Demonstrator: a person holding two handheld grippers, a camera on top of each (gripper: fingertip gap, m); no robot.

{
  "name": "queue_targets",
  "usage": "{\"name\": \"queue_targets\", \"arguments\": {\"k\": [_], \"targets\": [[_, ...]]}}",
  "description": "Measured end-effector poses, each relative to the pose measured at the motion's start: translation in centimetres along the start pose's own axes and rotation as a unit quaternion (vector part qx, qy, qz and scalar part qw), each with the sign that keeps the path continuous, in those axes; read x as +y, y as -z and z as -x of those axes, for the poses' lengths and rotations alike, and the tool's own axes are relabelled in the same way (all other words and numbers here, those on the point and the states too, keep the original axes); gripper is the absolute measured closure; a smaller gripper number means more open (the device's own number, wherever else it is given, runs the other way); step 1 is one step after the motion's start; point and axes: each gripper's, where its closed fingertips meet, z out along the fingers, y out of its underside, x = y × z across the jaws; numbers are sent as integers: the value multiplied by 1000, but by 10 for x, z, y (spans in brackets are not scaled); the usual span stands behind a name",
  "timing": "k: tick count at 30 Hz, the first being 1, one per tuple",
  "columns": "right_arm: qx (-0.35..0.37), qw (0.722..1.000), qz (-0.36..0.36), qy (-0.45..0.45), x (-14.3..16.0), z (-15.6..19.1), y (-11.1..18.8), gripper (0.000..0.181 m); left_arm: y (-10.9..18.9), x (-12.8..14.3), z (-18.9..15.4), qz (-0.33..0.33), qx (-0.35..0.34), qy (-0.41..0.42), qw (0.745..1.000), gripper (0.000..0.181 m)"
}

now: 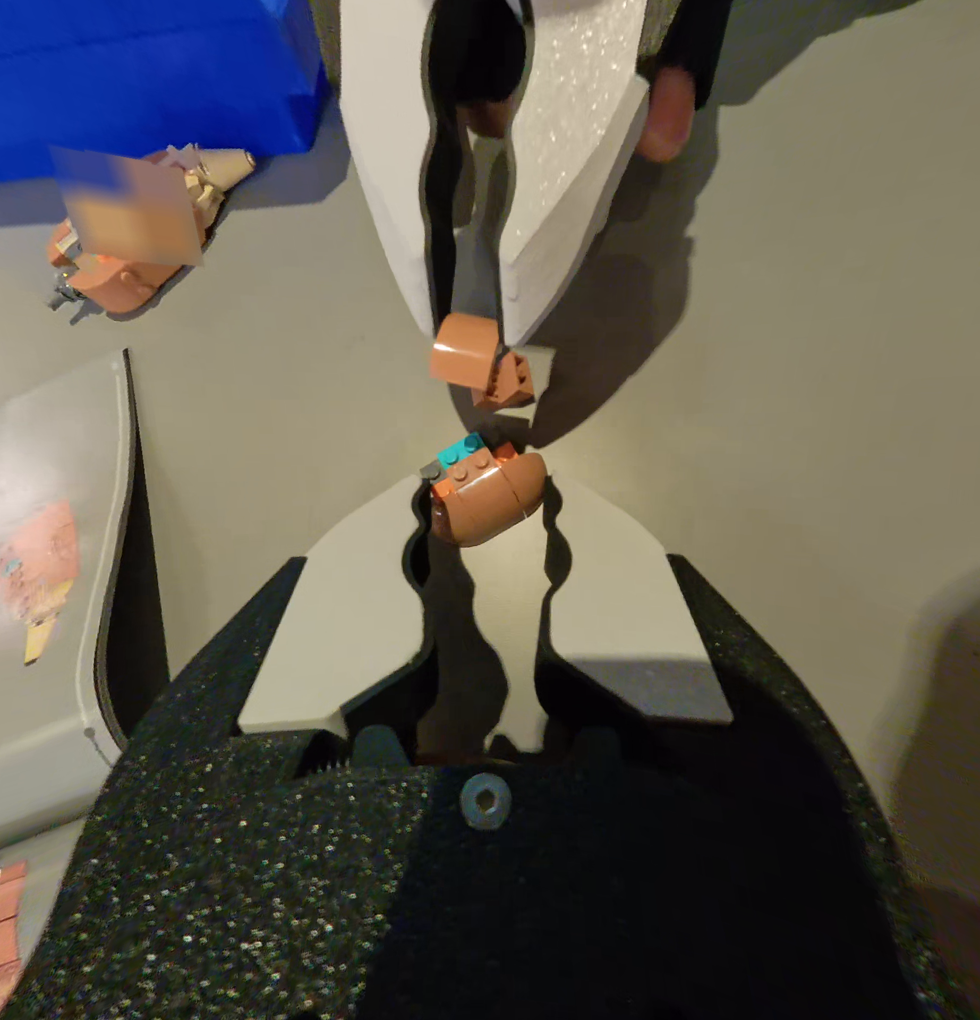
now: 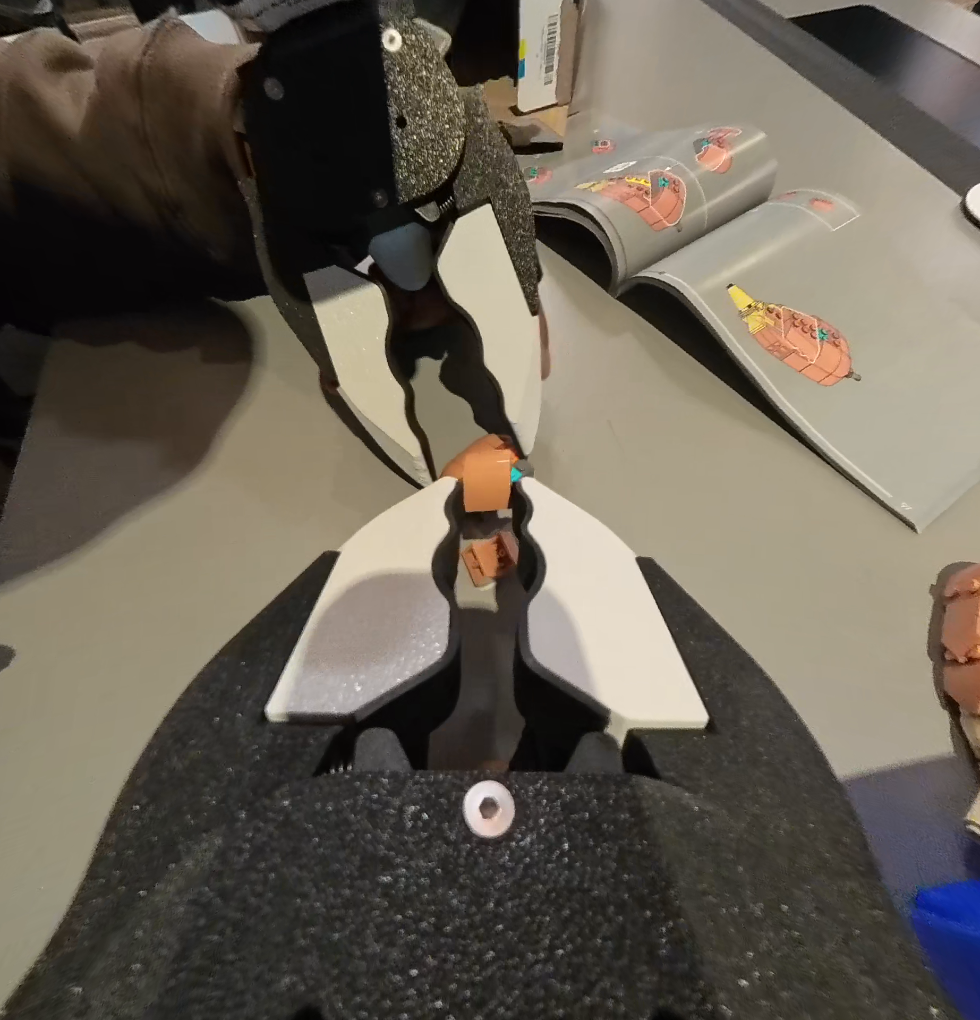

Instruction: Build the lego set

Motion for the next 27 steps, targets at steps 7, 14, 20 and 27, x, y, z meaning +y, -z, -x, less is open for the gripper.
{"name": "queue_targets", "arguments": {"k": [7,14,20,27], "targets": [[-78,983,-96,-132,-24,0,11,165,3,3,4,23,-24,41,999,142],[-196,910,-235,-278,-59,-3,37,165,8,6,15,27,-50,154,986,143],[-229,868,-286,-336,-66,-12,42,165,6,3,19,14,-63,200,978,143],[-218,869,-288,-339,-64,-16,38,165,9,3,22,2,-64,213,975,145]]}}
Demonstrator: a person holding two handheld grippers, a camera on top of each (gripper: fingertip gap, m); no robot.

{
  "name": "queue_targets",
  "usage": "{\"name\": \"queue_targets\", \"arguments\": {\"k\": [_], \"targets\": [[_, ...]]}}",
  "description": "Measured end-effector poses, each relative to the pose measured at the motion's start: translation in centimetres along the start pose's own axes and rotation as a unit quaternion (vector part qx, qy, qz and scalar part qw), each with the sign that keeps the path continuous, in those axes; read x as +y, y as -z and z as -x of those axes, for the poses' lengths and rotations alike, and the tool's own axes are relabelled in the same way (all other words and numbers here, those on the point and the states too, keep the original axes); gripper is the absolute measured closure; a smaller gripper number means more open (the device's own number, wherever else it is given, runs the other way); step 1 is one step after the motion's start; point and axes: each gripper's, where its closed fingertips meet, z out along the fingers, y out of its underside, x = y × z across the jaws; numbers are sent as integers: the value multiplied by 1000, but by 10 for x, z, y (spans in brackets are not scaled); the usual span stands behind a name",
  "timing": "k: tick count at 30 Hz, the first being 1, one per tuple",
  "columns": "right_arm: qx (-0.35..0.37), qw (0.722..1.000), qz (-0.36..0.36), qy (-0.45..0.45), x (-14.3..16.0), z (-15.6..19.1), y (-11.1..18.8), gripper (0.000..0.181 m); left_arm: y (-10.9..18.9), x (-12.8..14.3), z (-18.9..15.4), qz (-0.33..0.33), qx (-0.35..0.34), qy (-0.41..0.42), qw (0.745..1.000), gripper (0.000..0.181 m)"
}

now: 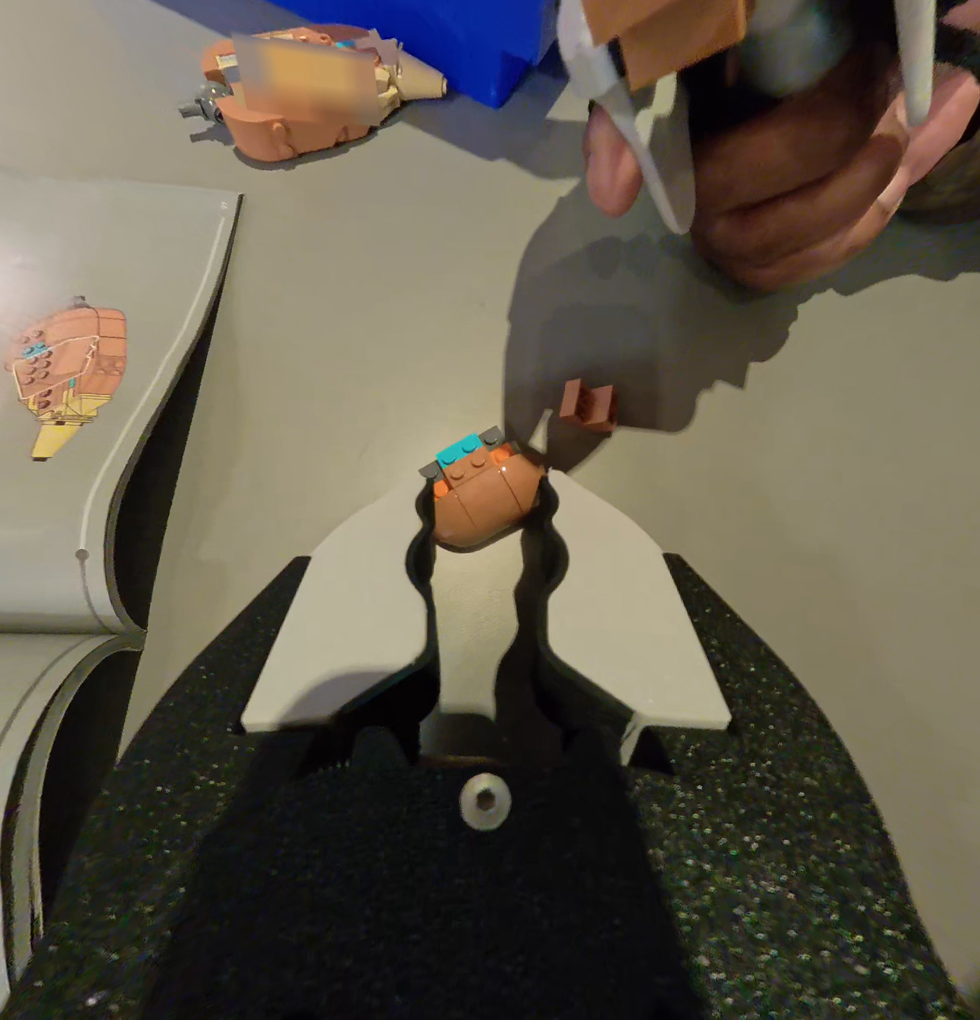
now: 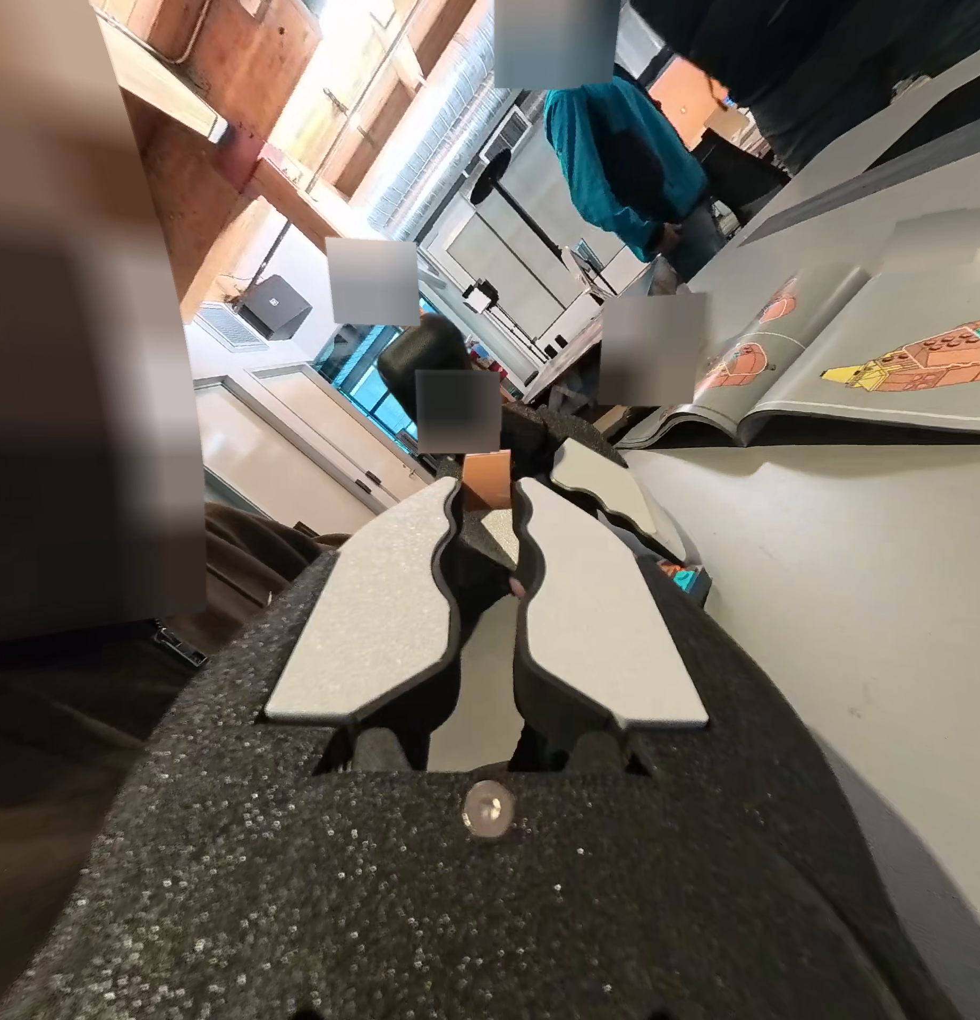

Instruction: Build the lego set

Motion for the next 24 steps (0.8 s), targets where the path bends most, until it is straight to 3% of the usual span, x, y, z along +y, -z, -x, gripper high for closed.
{"name": "queue_targets", "arguments": {"k": [11,18,24], "targets": [[-1,1000,-10,-8,-3,-1,2,165,1,0,2,-11,20,30,999,145],[34,999,14,34,3,-7,0,165,1,6,1,19,-13,-40,999,149],[59,995,38,65,8,-11,1,165,3,9,-6,35,-2,-72,997,138]]}}
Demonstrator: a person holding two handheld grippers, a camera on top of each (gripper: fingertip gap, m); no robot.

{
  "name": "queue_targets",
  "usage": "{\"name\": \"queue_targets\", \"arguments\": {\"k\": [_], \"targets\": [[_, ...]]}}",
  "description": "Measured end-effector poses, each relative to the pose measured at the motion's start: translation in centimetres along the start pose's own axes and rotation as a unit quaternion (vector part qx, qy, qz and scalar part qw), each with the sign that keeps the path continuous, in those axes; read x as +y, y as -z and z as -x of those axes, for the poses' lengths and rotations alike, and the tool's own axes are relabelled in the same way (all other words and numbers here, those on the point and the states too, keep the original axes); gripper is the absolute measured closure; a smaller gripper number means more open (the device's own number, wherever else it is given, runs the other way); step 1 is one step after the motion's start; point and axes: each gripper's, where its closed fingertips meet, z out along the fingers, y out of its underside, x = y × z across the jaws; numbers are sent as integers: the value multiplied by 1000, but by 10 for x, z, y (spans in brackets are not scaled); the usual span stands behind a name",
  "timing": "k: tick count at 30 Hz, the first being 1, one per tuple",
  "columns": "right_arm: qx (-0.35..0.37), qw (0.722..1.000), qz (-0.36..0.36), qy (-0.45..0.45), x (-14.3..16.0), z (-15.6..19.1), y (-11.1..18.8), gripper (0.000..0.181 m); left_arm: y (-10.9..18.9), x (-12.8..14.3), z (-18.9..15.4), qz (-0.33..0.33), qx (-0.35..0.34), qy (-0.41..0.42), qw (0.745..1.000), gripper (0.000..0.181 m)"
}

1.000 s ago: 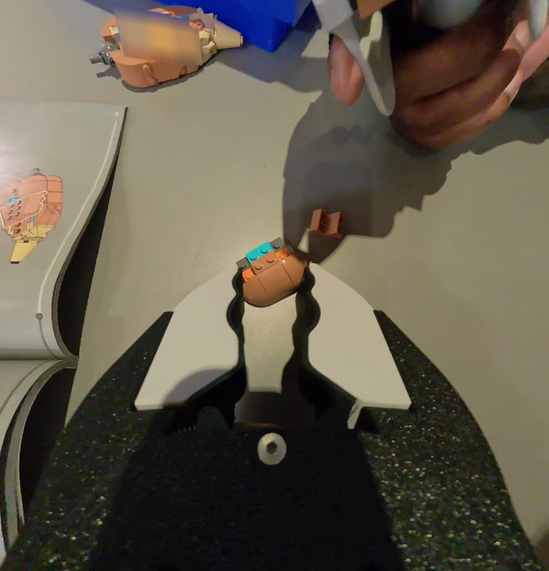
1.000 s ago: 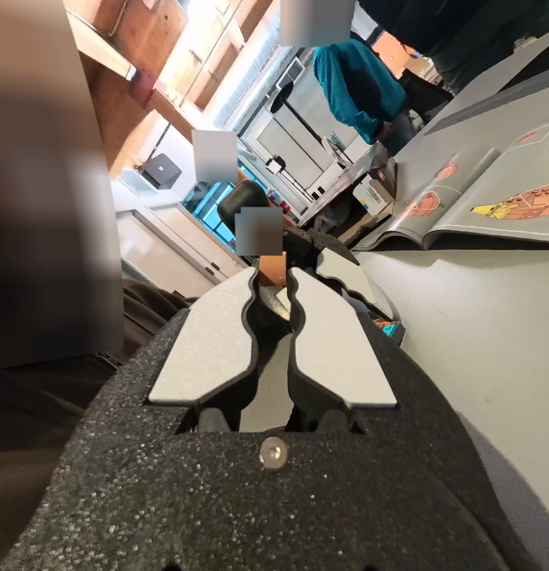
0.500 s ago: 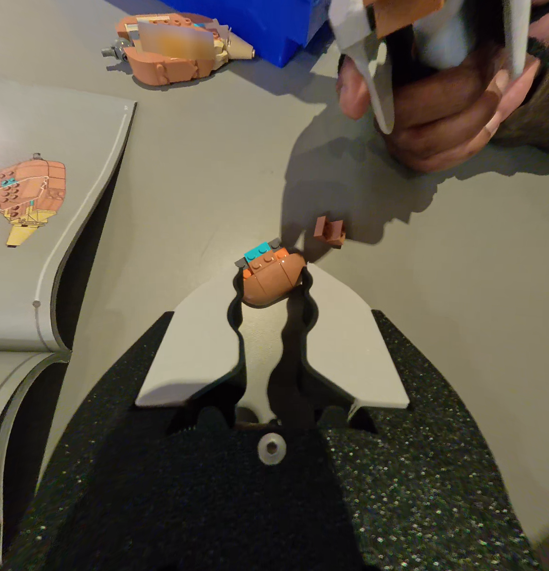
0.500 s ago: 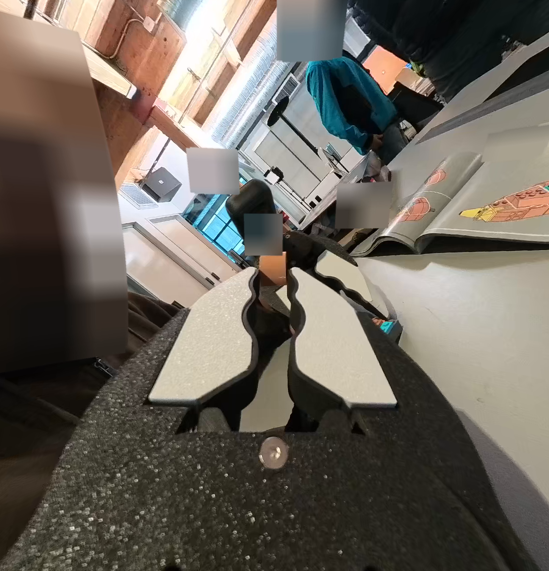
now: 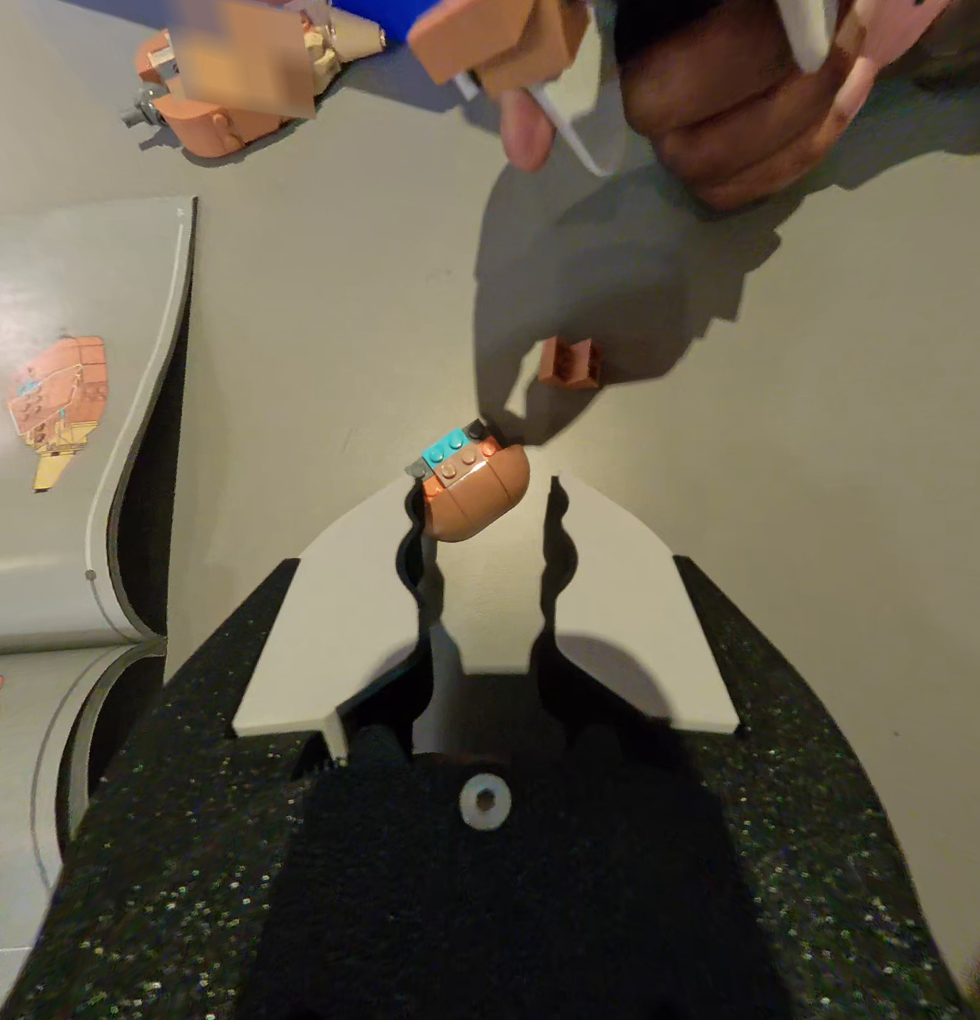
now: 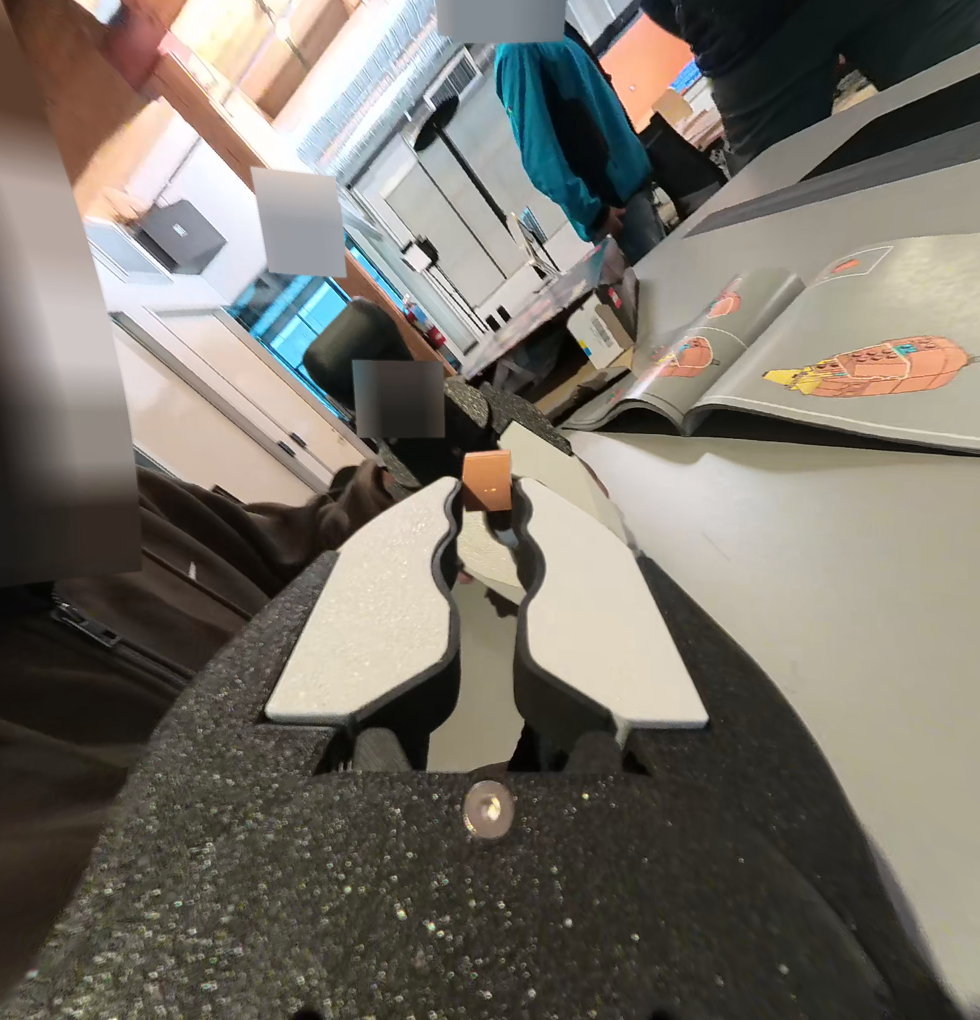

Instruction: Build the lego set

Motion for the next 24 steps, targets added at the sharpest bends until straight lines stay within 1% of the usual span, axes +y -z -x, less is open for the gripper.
{"name": "queue_targets", "arguments": {"k": [2,6,11,15,16,20,24], "targets": [[8,1000,10,13,2,-1,0,165,3,-1,2,-6,0,-6,1000,134],[38,998,38,43,9,-7,0,165,10,-8,11,-39,-12,-27,999,131],[75,992,65,80,15,-14,0,165,2,-4,10,-26,-18,-37,999,129],[91,986,90,106,21,-17,0,165,-4,2,8,-1,-29,-89,996,127],[89,986,92,107,21,-16,0,165,-4,1,8,-7,-30,-107,994,127],[76,987,97,106,22,-12,0,165,1,-1,7,-22,-17,-179,984,122],[67,987,107,103,25,-12,2,165,4,-7,8,-67,29,-198,977,118]]}}
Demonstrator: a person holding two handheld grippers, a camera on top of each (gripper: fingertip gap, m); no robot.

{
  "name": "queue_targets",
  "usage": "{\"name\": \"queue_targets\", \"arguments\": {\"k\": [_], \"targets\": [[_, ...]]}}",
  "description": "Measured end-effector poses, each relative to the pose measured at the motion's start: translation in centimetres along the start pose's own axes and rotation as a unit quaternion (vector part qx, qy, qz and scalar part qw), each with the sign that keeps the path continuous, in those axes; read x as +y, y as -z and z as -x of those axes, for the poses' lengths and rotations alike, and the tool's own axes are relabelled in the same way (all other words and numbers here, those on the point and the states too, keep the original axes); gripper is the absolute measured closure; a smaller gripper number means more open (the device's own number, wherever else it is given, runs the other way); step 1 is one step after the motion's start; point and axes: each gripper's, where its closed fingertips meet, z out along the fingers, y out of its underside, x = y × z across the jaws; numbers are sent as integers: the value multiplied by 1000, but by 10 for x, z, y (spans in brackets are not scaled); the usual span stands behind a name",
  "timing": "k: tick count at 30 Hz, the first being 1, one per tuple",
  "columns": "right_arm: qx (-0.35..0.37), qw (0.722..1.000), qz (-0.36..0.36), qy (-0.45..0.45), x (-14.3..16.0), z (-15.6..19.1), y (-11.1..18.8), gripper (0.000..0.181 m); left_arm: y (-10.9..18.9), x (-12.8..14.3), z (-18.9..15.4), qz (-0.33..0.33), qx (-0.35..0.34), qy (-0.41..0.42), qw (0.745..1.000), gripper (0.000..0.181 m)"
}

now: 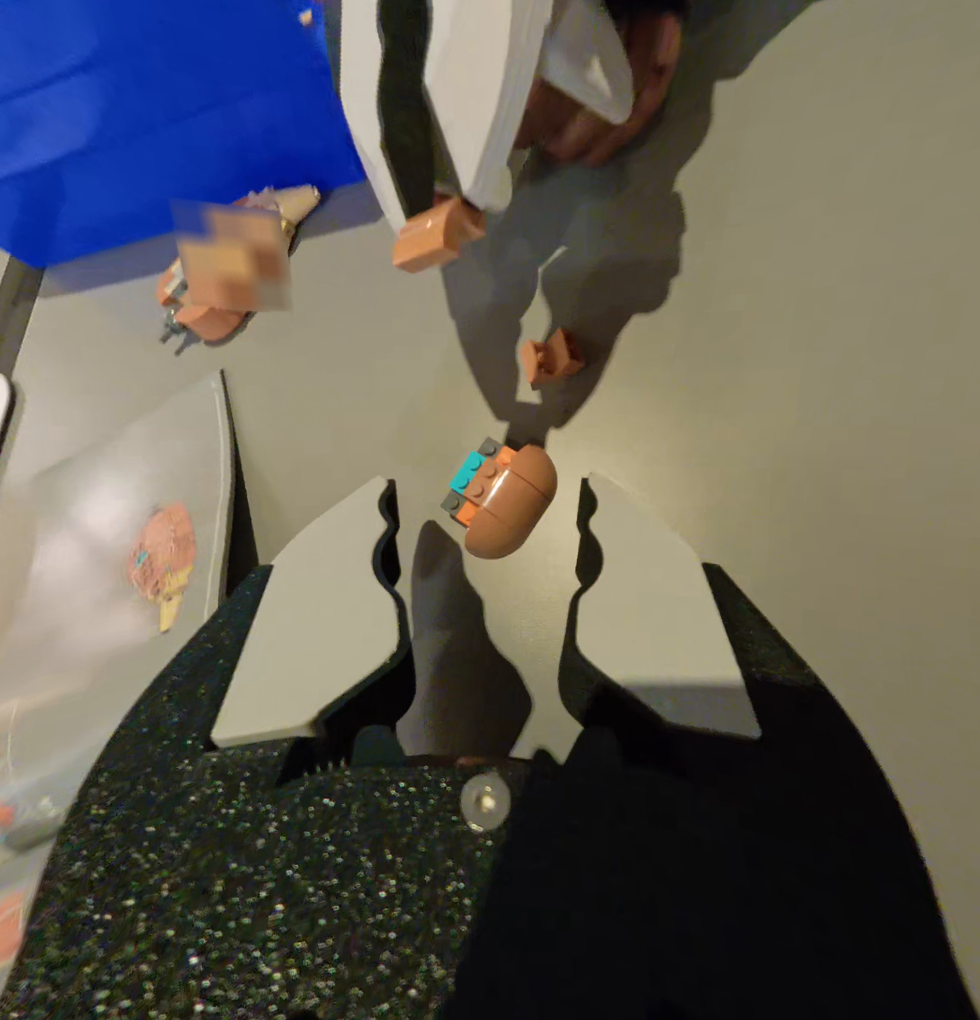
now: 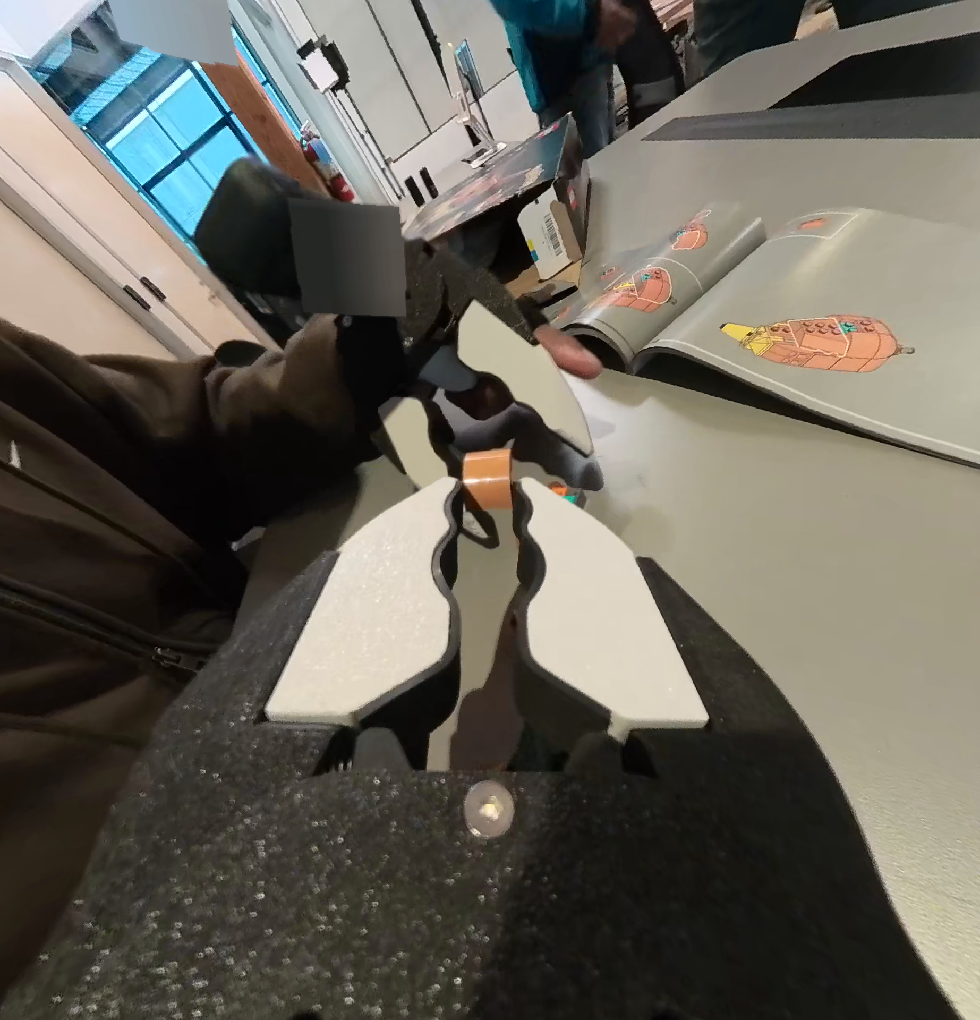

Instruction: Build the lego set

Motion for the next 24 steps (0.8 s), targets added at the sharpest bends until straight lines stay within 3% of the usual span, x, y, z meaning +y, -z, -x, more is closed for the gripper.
{"name": "queue_targets", "arguments": {"k": [3,6,12,14,21,24], "targets": [[-13,1000,-1,-4,0,3,2,165,0,-6,3,-20,33,-15,999,118],[-20,1000,-1,-11,0,3,2,165,-2,0,2,9,77,-44,996,118],[-19,1000,7,-10,2,3,0,165,-11,7,-7,22,116,-53,992,134],[-19,1000,9,-9,3,4,0,164,-13,5,-7,17,118,-35,992,142],[-20,1000,-2,-6,1,4,1,165,-10,3,-9,-4,93,46,995,144],[-31,999,-19,-9,-4,7,0,165,4,-17,-13,-77,95,105,987,145]]}}
